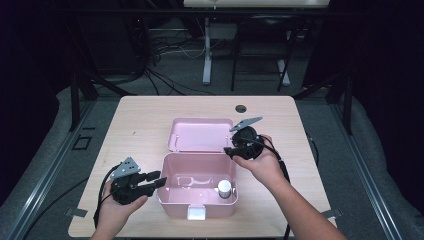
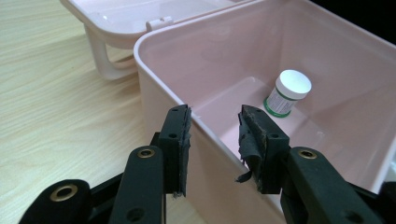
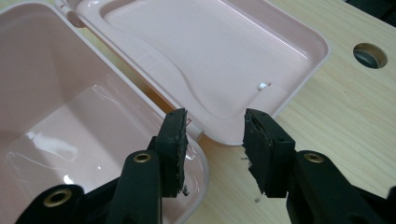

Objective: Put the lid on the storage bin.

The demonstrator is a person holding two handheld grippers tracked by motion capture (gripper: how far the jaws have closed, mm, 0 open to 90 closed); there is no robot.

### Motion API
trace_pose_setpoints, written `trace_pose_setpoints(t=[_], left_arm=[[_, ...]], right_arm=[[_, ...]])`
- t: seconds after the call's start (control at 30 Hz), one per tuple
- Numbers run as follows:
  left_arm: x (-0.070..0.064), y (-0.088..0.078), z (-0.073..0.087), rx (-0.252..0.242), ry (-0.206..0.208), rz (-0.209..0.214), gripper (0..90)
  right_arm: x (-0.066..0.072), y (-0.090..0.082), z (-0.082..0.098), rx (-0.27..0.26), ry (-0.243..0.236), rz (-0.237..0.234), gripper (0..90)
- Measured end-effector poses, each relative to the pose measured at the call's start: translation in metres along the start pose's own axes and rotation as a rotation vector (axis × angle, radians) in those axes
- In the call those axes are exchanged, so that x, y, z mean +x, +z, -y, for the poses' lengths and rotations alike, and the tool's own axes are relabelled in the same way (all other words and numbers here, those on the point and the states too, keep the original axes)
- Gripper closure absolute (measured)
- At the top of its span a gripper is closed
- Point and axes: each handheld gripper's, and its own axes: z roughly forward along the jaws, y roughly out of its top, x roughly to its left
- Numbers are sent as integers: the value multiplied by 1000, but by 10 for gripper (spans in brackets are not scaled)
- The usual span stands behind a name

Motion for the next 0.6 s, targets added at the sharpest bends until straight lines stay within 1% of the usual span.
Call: trace_pose_setpoints(t=[0.07, 0.1, 0.13, 0.23, 0.27, 0.37, 0.47, 0.53, 0.57, 0.6], left_arm=[[0, 0, 0, -4, -4, -3, 638], [0, 0, 0, 1, 0, -2, 640], [0, 0, 0, -1, 3, -4, 649], [0, -1, 0, -2, 1, -3, 658], [0, -1, 0, -2, 2, -4, 658], [-1, -1, 0, 1, 6, -6, 659], [-1, -2, -1, 0, 1, -5, 658], [-1, -2, -1, 0, -1, -2, 657], [-1, -2, -1, 3, -1, 1, 653], [-1, -2, -1, 4, -1, 3, 644]], right_arm=[[-1, 3, -1, 2, 10, 1, 592], [-2, 4, -1, 0, 7, 4, 591], [-2, 5, -2, -4, 18, 3, 589], [-4, 8, -3, -13, 28, 13, 584], [-5, 10, -3, -14, 41, 17, 583], [-8, 12, -5, -18, 58, 24, 579], [-12, 16, -6, -21, 73, 34, 584], [-16, 18, -6, -17, 94, 24, 588], [-18, 20, -6, -11, 101, 30, 587], [-21, 22, -6, -6, 104, 46, 595]])
